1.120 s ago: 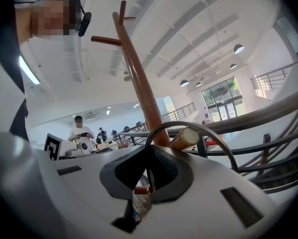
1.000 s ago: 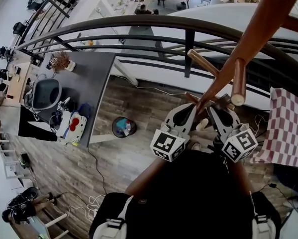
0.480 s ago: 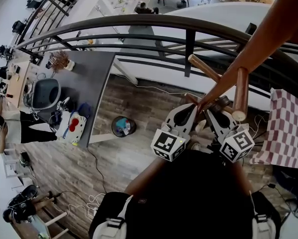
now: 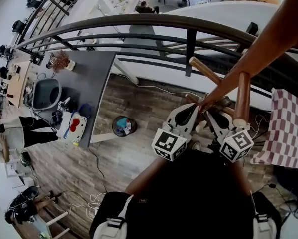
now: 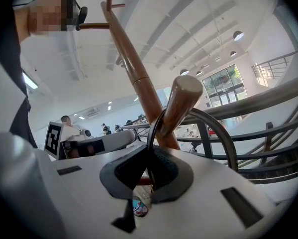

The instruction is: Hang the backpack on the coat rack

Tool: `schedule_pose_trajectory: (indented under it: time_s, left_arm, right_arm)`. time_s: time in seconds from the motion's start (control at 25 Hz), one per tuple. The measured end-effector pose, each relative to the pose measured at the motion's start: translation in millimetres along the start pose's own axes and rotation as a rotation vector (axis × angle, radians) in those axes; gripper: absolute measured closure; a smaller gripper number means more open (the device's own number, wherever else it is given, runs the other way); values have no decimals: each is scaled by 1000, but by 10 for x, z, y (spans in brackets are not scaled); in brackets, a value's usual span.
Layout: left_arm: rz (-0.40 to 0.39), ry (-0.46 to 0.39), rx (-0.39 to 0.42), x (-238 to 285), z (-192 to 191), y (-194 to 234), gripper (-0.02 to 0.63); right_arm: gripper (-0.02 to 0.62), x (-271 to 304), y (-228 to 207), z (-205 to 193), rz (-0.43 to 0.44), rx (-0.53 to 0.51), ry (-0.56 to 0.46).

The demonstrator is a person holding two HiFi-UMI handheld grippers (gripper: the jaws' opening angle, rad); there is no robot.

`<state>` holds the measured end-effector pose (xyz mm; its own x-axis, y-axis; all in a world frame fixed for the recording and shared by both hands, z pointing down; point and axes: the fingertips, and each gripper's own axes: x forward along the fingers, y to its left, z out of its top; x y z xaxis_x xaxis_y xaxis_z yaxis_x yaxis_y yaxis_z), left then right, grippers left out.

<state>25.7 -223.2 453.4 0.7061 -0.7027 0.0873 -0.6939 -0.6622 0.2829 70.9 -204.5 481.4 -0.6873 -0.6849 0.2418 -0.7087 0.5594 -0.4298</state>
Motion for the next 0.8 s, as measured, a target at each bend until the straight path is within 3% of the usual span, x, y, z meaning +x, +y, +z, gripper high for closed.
schedule_pose_trajectory:
  time_s: [0.8]
  left_arm:
    - [0, -13, -20, -82, -12, -17, 597]
  right_arm:
    - [569, 22, -11, -207, -13, 35, 51]
